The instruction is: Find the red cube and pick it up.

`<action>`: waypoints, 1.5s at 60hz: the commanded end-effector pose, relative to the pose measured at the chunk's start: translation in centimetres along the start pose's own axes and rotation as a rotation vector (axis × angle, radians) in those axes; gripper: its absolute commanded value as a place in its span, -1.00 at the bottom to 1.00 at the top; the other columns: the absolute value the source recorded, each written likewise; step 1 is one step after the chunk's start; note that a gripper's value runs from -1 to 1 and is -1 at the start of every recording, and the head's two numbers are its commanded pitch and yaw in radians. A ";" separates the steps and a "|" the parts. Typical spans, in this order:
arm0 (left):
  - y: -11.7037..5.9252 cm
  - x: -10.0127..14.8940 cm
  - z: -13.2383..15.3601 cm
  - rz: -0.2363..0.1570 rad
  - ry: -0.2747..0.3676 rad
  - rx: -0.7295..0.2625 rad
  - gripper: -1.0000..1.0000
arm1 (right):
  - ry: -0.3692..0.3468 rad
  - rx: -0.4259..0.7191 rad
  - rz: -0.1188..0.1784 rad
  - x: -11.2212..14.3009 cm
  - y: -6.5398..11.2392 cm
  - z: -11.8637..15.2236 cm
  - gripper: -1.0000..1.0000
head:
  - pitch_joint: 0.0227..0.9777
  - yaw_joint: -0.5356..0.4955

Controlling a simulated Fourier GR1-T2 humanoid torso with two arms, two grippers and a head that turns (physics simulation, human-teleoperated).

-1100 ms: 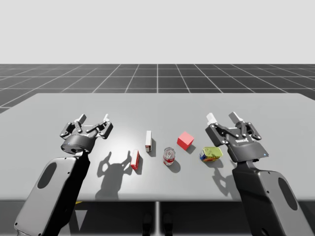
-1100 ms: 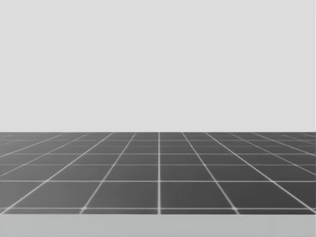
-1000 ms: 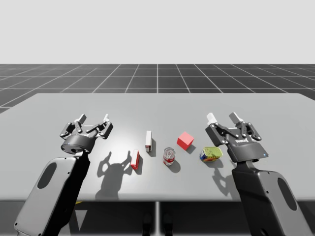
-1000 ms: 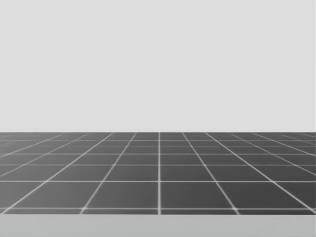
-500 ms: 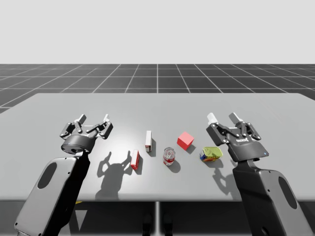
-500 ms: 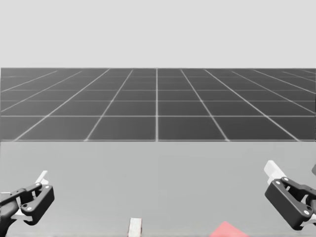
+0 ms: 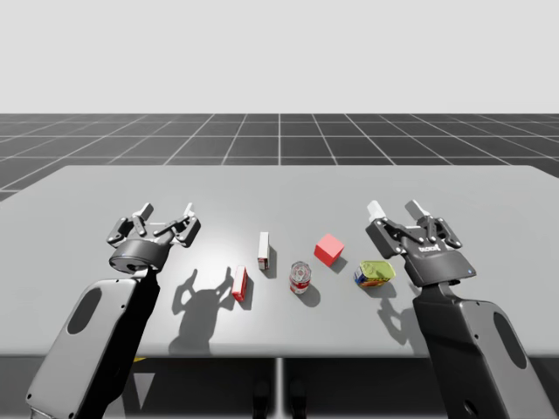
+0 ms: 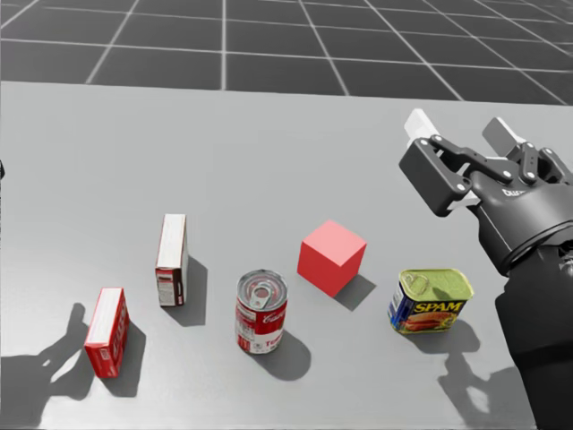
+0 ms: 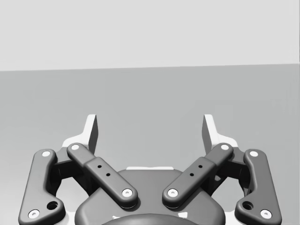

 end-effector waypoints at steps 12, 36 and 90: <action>-0.3 -0.1 -0.1 -0.004 0.001 -0.006 -1.00 | 0.003 0.000 0.006 -0.1 0.0 -0.1 -1.00 | 0.60 -0.44; -0.4 -0.2 -0.1 0.001 0.011 -0.006 -1.00 | 0.133 0.020 -0.051 0.2 3.3 2.6 -1.00 | 0.60 -0.45; -0.6 -0.4 -0.1 -0.011 0.023 -0.011 -1.00 | 0.307 -0.002 -0.004 -11.1 8.1 8.8 -1.00 | 0.63 -0.44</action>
